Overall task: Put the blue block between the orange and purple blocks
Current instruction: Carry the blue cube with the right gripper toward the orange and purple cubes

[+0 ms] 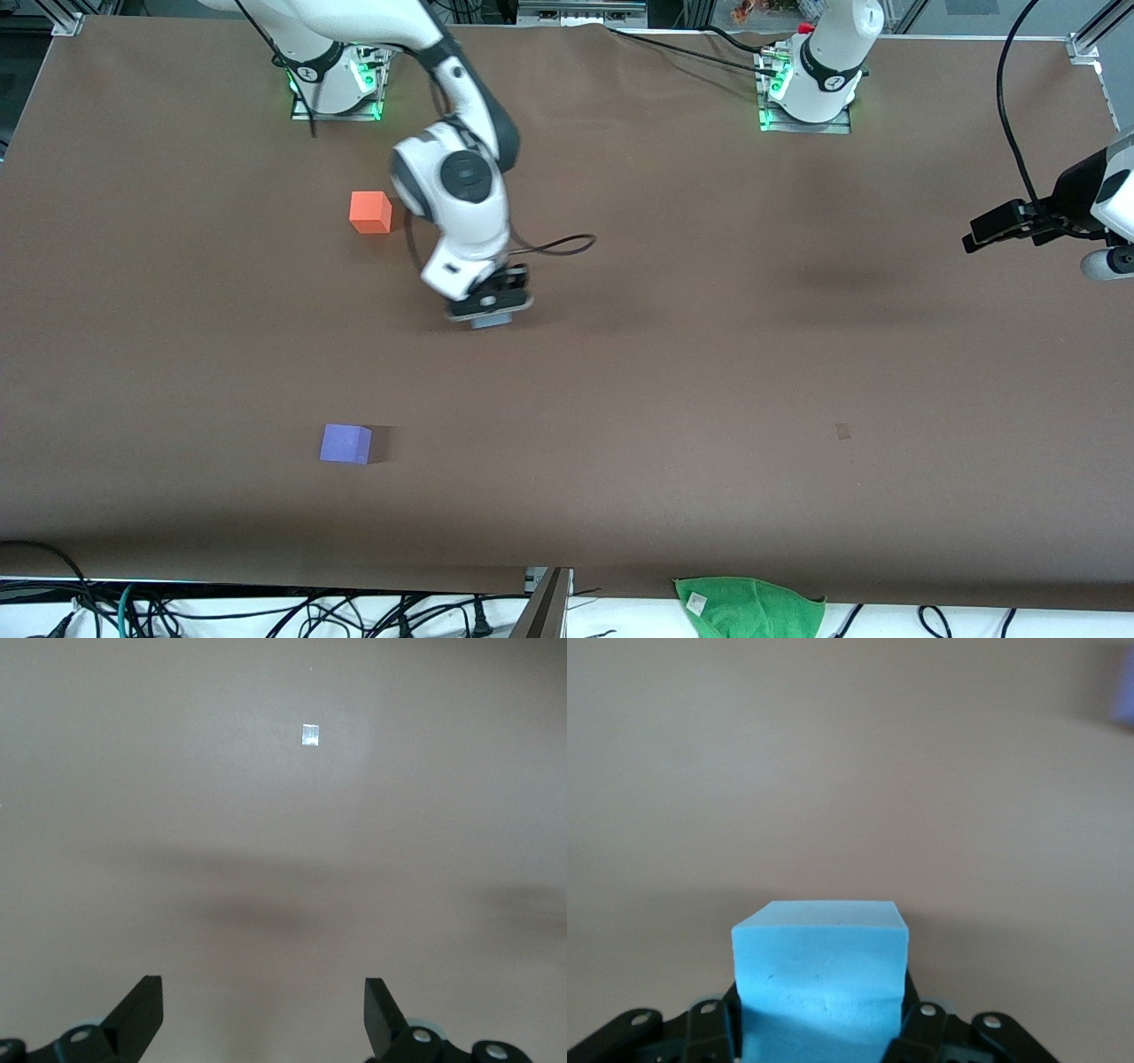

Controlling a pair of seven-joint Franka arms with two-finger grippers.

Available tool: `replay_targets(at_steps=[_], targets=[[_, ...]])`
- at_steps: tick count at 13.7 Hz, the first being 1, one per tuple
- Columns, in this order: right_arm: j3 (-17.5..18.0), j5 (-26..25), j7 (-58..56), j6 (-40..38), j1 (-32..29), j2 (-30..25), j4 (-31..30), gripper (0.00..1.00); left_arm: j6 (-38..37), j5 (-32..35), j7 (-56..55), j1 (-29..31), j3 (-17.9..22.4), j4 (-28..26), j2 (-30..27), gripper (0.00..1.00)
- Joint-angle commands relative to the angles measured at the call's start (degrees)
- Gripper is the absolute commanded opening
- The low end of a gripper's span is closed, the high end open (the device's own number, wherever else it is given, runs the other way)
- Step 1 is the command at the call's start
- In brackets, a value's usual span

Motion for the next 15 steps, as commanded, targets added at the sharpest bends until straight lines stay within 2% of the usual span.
replay_targets(at_steps=[1,3,5,6,11,15], targets=[[-4.28,1.08,-5.59,-1.85,-4.41,-5.37,-5.43,0.39,-1.07,-1.01,0.53,-0.61,0.33,1.30,0.58,1.00],[-7.10,6.77,-14.62,-1.58,-9.15,-6.34,-8.16,0.39,-0.98,-0.92,-0.42,-0.70,-0.54,1.38,0.58,1.00],[-7.38,17.04,-22.90,-1.67,-13.37,-6.26,-10.09,0.40,-0.98,-0.92,-0.43,-0.70,-0.55,1.30,0.58,1.00],[-7.46,19.26,-23.37,-0.97,-13.82,-5.91,-11.23,0.40,-0.98,-0.74,-0.43,-0.61,-0.55,1.30,0.58,1.00],[-7.03,19.46,-23.20,8.95,-13.31,-2.05,-14.76,0.40,-1.16,-0.65,-0.43,-0.61,-0.55,1.21,0.58,1.00],[-6.50,19.46,-23.28,11.86,-12.60,-0.37,-15.99,0.40,-0.98,-0.74,-0.52,-0.61,-0.55,1.30,0.75,1.00]])
